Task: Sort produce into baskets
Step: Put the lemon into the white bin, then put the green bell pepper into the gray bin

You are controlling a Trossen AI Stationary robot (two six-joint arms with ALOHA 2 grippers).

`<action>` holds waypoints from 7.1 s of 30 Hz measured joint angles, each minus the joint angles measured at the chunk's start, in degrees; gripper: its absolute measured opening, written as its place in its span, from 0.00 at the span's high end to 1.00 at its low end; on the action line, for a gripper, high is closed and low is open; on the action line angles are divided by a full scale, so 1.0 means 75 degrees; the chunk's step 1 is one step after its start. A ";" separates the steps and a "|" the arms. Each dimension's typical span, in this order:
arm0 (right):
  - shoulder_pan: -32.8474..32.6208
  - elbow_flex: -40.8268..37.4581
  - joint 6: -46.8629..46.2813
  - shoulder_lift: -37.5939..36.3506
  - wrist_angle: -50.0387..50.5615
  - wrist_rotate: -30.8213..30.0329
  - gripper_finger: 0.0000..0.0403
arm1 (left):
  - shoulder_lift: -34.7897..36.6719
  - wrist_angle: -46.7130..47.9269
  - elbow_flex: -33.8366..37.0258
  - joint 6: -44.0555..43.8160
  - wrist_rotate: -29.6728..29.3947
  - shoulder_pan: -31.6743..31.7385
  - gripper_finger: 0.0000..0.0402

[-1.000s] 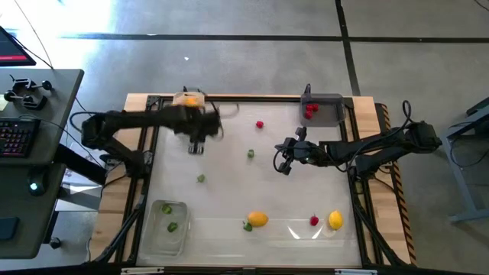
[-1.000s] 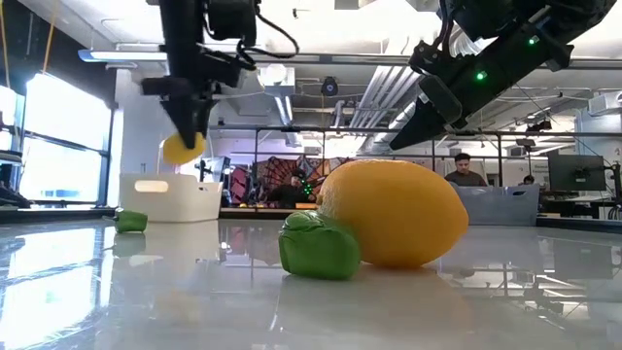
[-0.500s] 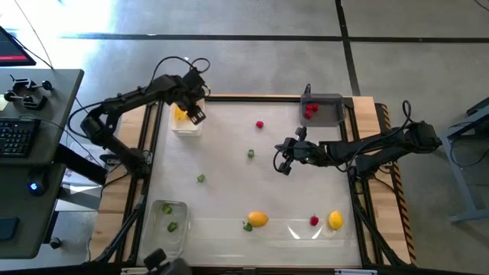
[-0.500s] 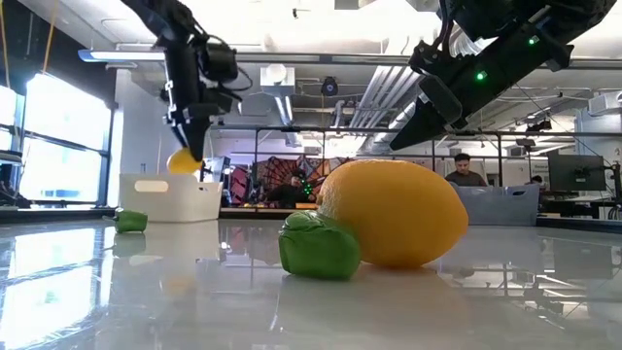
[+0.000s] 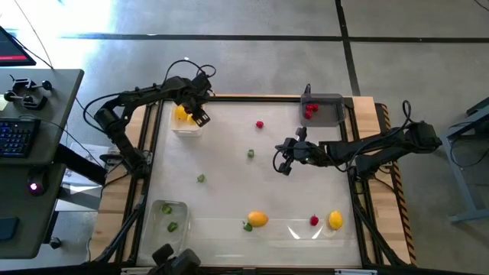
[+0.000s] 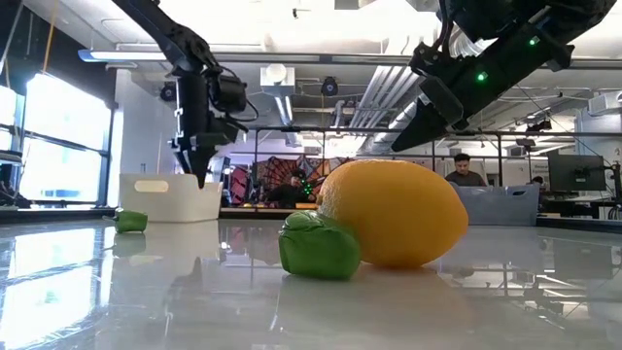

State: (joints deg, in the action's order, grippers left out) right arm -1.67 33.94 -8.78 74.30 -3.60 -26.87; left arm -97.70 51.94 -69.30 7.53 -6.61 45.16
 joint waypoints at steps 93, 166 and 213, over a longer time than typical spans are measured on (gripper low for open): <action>-0.0151 0.1557 0.1947 0.4078 -0.2802 0.0786 0.57 | 0.3644 -1.2677 0.7539 0.0219 0.0174 -0.5586 0.76; -0.0647 0.2270 0.2010 0.4322 -0.4526 0.1867 1.00 | 0.1056 -1.2728 0.6239 0.1209 -0.1348 -0.6799 0.57; -0.0976 0.2261 0.1008 0.2643 -0.0796 -0.0272 0.77 | 0.3733 -0.1012 0.2373 -0.0567 0.1386 -0.8546 0.87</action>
State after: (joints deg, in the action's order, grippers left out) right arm -8.99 50.89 -1.21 94.13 -9.56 -28.91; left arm -69.70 44.36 -51.50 3.28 3.79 -18.94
